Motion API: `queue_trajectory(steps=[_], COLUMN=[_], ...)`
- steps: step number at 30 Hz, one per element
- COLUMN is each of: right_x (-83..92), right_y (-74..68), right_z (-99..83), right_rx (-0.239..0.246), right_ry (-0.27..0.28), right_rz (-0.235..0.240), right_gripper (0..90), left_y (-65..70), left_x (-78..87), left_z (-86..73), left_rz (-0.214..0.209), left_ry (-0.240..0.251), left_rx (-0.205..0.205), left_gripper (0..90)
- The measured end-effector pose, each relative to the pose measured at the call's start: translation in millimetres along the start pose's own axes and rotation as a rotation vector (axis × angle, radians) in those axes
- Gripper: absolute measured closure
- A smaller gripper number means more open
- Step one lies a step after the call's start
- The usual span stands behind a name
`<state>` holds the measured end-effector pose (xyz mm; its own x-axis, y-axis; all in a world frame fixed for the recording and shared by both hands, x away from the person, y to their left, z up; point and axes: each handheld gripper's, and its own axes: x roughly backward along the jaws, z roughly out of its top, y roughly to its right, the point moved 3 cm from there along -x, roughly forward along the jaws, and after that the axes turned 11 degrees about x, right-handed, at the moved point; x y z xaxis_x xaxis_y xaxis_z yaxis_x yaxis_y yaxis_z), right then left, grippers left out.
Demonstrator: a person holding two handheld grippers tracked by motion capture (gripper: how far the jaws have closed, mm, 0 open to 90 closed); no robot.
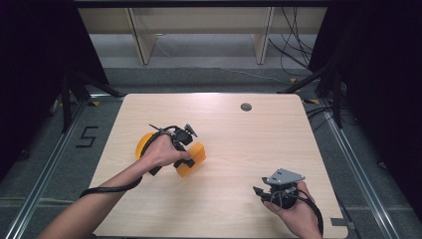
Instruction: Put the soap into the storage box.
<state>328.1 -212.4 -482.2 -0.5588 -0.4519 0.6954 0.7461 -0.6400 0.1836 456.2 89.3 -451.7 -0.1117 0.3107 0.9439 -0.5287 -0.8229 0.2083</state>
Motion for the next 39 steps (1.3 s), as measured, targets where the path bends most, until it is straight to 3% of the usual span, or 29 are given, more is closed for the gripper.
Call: queue_trajectory(steps=[1,3,7,10,14,18,39], right_x=[-0.4,-0.6,0.3,-1.3,-1.5,-1.4,-0.2], right_y=[0.7,0.8,-0.8,1.5,1.2,0.3,0.3], right_z=[-0.3,-0.3,-0.3,-0.3,-0.4,-0.5,0.1], right_rx=[0.005,0.005,-0.024,0.003,0.008,-0.002,-0.013], right_ry=[0.003,0.004,-0.004,0.012,0.011,0.004,0.009], right_rz=[0.000,0.000,-0.002,-0.006,0.002,0.004,-0.005], right_gripper=[53.7,53.7,53.5,53.4,53.1,53.0,52.5], left_y=[-3.1,-5.0,-9.8,-13.3,-14.4,-16.2,-29.8], left_x=[5.6,8.2,16.2,22.4,24.6,24.8,35.9], left_z=[-0.6,-0.7,-1.0,-1.1,-1.6,-0.1,1.2], left_rz=[0.004,0.011,0.033,0.047,0.077,0.076,0.108], left_ry=[0.005,0.007,0.027,0.037,0.036,0.034,-0.004], left_rx=[0.024,0.026,0.075,0.113,0.143,0.176,0.213], left_gripper=[60.5,60.5,60.5,60.5,60.5,60.5,60.5])
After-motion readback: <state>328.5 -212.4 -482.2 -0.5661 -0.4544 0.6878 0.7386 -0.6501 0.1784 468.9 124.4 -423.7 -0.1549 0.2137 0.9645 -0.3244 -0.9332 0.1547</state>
